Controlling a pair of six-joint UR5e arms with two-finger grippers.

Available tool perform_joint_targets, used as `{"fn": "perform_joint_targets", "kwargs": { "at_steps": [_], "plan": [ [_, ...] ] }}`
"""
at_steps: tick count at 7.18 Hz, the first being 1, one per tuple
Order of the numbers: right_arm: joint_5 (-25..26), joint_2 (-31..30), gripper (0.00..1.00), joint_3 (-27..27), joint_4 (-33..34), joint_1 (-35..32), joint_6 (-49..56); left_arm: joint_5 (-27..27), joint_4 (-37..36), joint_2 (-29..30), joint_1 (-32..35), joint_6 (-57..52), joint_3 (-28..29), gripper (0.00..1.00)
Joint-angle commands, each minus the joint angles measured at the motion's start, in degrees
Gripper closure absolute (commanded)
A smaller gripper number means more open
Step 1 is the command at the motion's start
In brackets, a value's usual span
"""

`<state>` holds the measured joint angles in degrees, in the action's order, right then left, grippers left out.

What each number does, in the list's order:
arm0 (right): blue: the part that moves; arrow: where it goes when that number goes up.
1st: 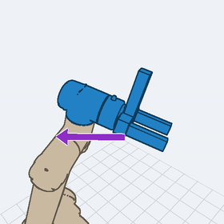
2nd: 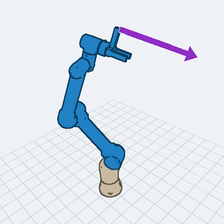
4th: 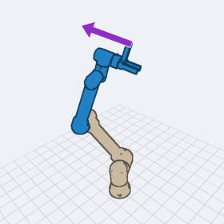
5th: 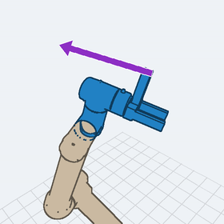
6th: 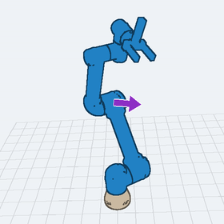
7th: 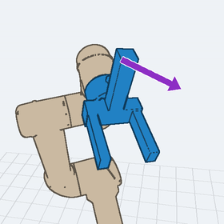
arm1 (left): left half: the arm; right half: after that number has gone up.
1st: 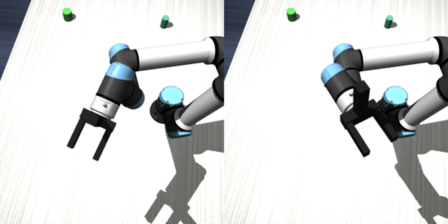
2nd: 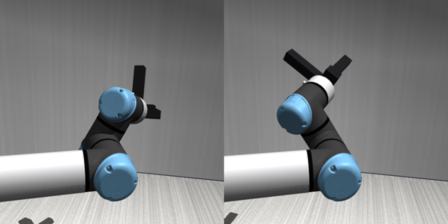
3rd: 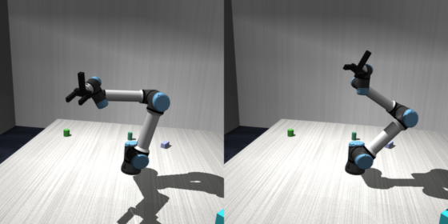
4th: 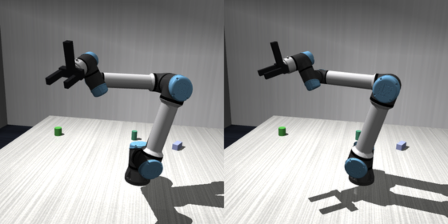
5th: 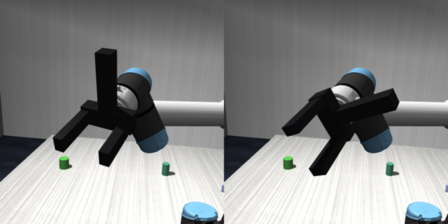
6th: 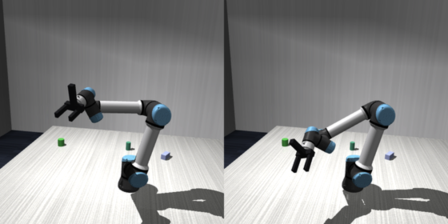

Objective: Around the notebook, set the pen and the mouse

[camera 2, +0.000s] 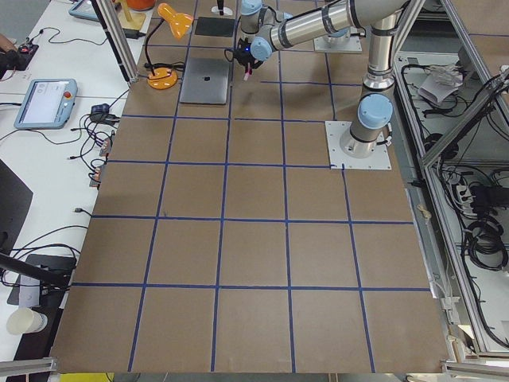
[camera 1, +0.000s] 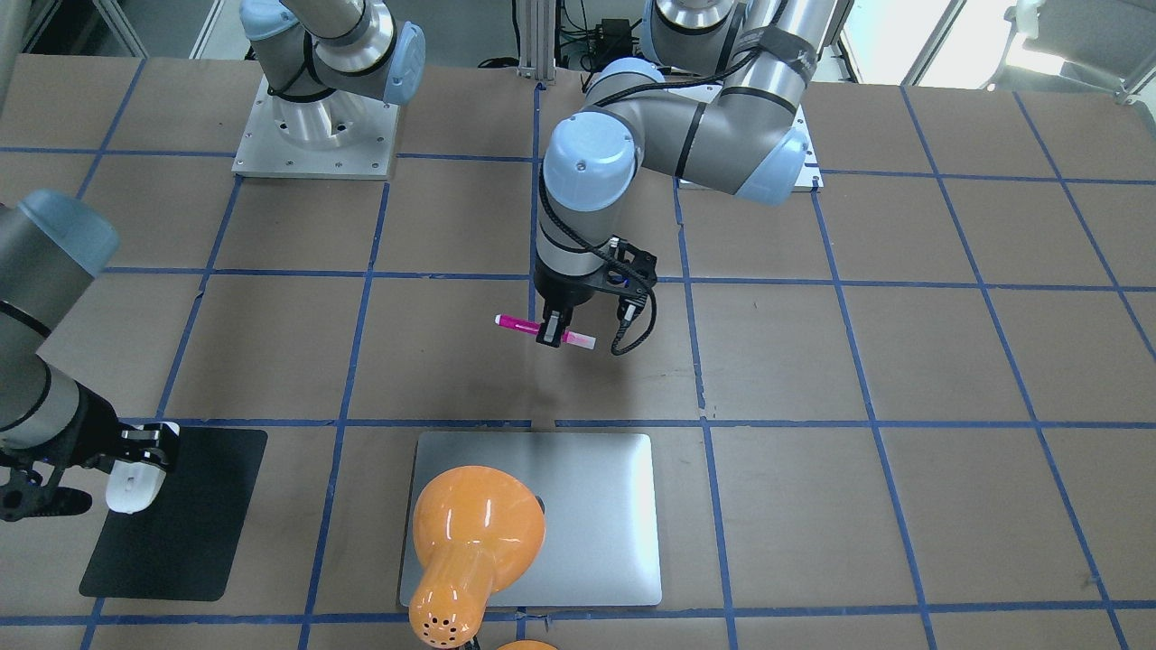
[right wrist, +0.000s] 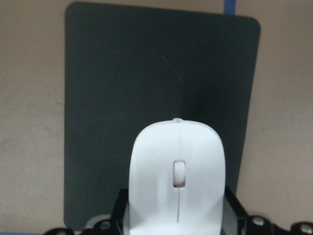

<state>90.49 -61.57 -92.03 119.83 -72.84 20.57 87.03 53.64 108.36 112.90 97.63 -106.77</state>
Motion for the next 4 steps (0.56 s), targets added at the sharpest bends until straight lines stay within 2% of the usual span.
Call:
{"fn": "perform_joint_targets", "kwargs": {
  "at_steps": [1,2,4],
  "plan": [
    [-0.05,4.51,0.92,2.91,0.05,-1.51,0.69,0.07,-0.12,4.21,1.88,2.3,0.51,1.0],
    [-0.05,5.4,0.87,3.35,0.49,-1.43,0.09,0.07,-0.12,6.14,1.88,2.83,0.51,1.0],
    [-0.14,6.46,0.63,3.0,0.41,-1.42,-0.01,0.16,-1.26,7.65,1.88,2.83,0.51,1.0]
  ]
}}
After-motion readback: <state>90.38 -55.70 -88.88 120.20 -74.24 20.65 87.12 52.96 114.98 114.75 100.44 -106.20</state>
